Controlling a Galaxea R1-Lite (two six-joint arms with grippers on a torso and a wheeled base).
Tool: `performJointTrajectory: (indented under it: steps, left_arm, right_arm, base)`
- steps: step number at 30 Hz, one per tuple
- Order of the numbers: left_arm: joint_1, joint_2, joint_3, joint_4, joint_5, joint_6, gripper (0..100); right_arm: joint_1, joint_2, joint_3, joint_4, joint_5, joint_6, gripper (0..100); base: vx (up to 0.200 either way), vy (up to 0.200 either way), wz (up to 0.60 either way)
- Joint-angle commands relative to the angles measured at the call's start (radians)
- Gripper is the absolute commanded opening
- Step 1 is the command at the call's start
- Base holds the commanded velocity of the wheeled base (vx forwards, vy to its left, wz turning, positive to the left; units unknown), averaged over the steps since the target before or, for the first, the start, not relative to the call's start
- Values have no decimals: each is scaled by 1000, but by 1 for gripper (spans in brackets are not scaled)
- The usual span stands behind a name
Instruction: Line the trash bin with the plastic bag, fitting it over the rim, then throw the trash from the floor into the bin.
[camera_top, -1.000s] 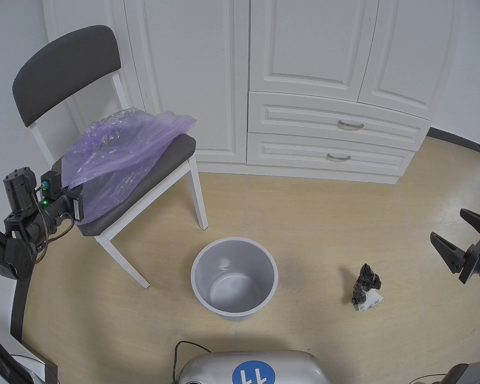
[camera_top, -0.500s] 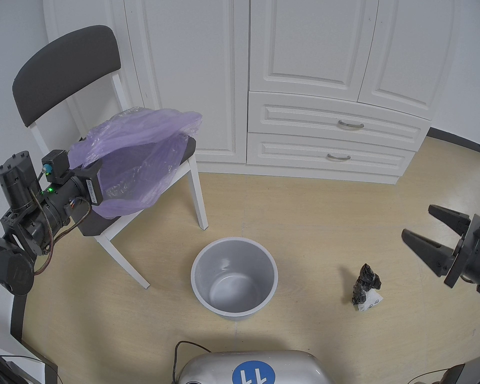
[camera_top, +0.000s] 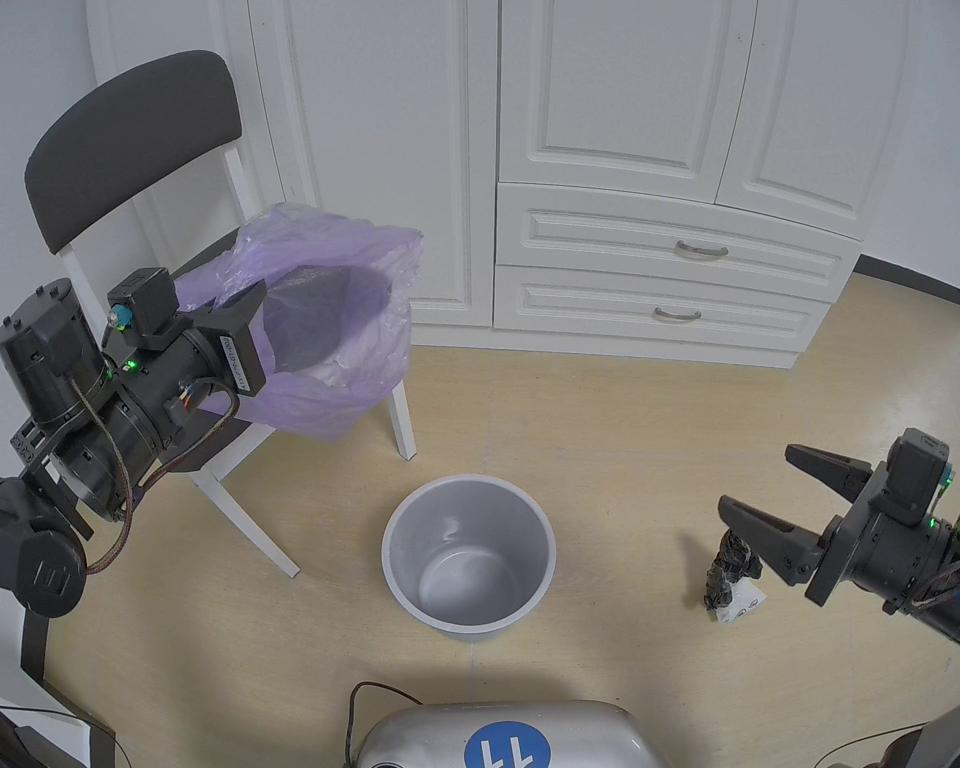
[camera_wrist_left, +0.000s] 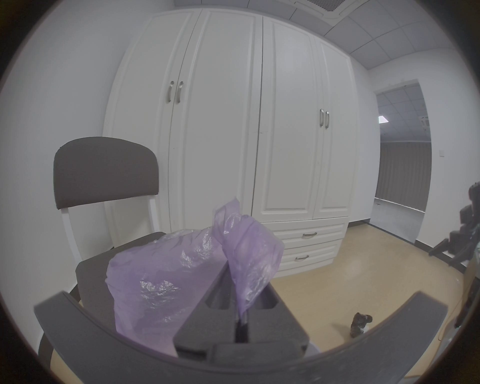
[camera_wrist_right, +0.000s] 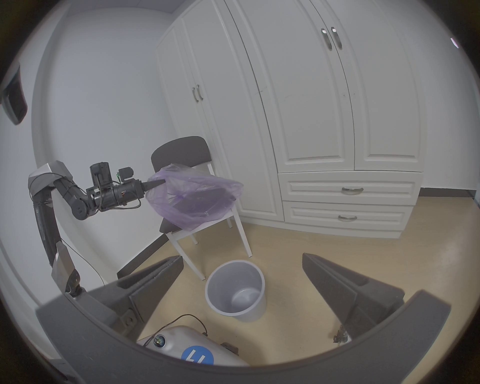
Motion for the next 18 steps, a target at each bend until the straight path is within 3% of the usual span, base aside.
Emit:
performJointTrajectory:
  steps: [1, 8, 12, 18]
  left_arm:
    - [-34, -26, -3, -1, 2, -1, 0]
    - [-77, -90, 27, -1, -5, -2, 0]
    - [-134, -155, 79, -3, -41, -1, 0]
    - [-189, -189, 99, 0, -84, -4, 0]
  right_arm:
    - [27, 83, 39, -53, -3, -1, 100]
    - [56, 212, 63, -176, -46, 7, 100]
    - [66, 367, 76, -372, -193, 7, 100]
    - [92, 542, 92, -635, -225, 30, 100]
  base:
    - [0, 0, 0]
    - [0, 0, 0]
    - [0, 0, 0]
    - [0, 0, 0]
